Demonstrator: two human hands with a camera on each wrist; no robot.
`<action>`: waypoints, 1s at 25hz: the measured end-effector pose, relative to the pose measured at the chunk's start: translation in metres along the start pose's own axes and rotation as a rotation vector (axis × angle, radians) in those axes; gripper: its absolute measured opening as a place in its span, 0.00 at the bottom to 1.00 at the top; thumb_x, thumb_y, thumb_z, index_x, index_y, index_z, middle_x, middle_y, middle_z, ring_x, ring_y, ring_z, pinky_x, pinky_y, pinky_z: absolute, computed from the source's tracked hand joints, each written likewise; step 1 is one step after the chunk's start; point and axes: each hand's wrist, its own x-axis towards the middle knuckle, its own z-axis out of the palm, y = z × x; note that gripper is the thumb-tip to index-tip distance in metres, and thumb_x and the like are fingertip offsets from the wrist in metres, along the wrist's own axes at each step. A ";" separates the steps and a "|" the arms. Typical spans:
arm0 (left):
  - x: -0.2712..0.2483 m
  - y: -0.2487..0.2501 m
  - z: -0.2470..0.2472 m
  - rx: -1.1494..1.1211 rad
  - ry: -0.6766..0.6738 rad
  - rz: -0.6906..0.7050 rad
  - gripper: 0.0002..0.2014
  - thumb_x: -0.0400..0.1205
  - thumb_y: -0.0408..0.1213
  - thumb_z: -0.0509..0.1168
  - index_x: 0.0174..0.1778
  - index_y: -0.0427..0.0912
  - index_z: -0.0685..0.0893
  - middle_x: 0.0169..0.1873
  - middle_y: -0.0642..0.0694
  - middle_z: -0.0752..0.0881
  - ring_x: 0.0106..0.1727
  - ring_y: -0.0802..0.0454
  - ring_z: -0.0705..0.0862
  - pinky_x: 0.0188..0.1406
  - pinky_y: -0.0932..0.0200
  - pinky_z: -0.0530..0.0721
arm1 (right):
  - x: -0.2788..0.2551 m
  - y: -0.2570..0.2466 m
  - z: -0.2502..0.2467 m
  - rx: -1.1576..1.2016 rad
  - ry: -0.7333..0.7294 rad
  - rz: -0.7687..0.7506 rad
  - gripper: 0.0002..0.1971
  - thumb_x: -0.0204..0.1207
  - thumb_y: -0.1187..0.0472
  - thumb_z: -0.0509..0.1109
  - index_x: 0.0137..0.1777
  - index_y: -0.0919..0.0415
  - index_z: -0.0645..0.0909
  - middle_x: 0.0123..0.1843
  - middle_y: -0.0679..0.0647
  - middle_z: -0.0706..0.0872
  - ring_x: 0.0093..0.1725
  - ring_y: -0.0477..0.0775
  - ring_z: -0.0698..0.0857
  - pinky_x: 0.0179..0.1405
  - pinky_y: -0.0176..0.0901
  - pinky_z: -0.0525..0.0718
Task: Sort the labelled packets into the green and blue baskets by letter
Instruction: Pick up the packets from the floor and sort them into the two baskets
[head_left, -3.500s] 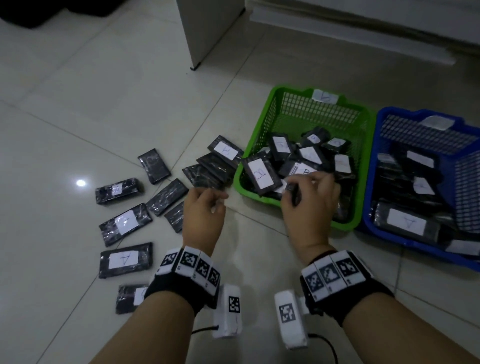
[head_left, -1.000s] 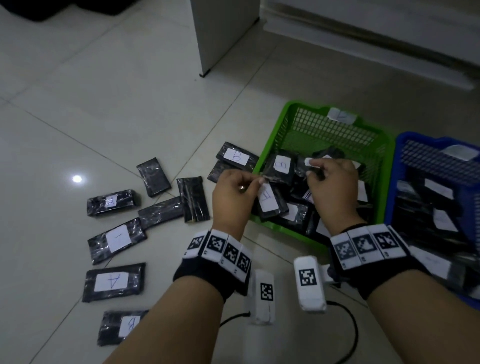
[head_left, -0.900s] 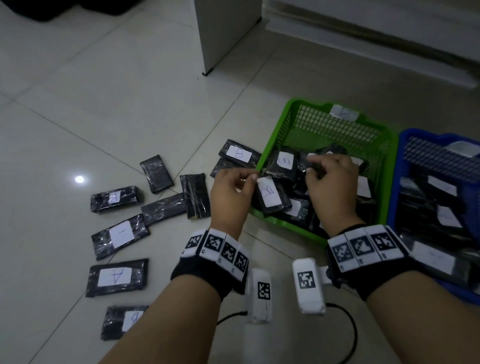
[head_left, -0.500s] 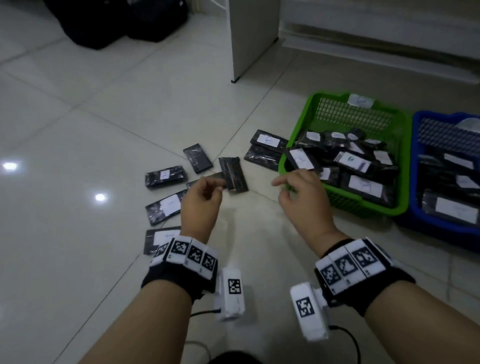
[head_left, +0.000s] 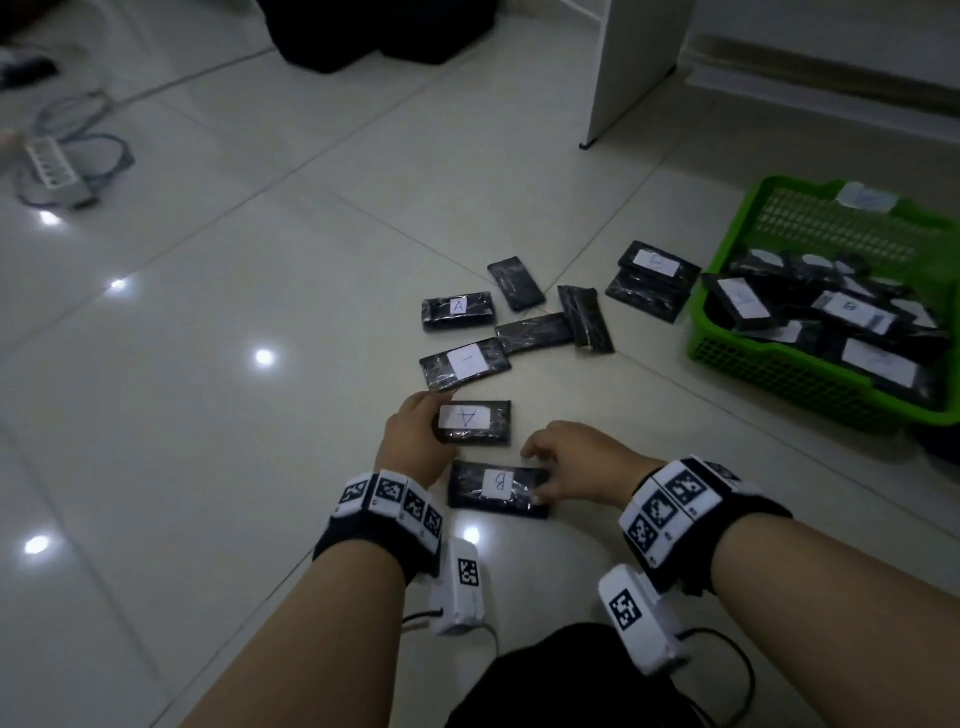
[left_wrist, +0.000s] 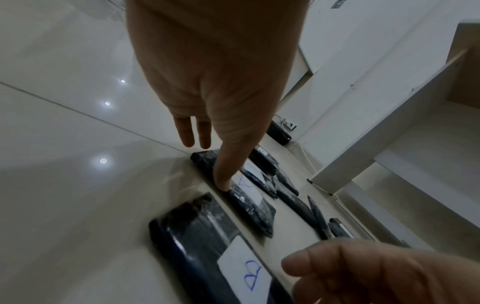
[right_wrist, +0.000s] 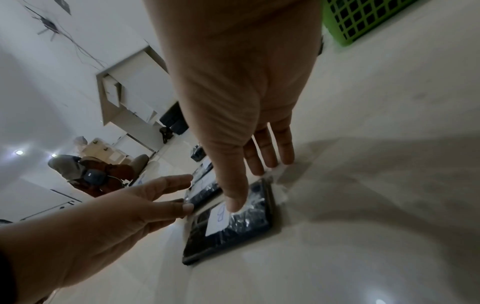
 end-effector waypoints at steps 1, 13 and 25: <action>0.002 -0.002 0.003 0.014 -0.001 -0.018 0.31 0.71 0.29 0.72 0.71 0.47 0.76 0.71 0.45 0.75 0.68 0.43 0.74 0.70 0.53 0.73 | 0.003 0.002 0.002 -0.013 0.000 0.004 0.29 0.64 0.51 0.81 0.66 0.52 0.78 0.56 0.49 0.77 0.59 0.50 0.77 0.53 0.38 0.75; 0.009 -0.001 0.004 -0.409 0.033 -0.179 0.15 0.72 0.33 0.74 0.47 0.51 0.76 0.46 0.48 0.85 0.47 0.48 0.84 0.47 0.55 0.84 | 0.000 0.017 -0.006 0.550 0.109 0.097 0.12 0.72 0.68 0.72 0.48 0.55 0.73 0.40 0.52 0.81 0.40 0.53 0.82 0.36 0.39 0.81; 0.007 0.116 0.000 -1.193 -0.005 0.019 0.20 0.80 0.21 0.62 0.64 0.44 0.70 0.51 0.36 0.85 0.51 0.40 0.88 0.47 0.51 0.90 | -0.066 0.055 -0.089 1.231 0.747 0.153 0.14 0.81 0.75 0.57 0.61 0.63 0.74 0.50 0.61 0.83 0.42 0.57 0.86 0.25 0.45 0.87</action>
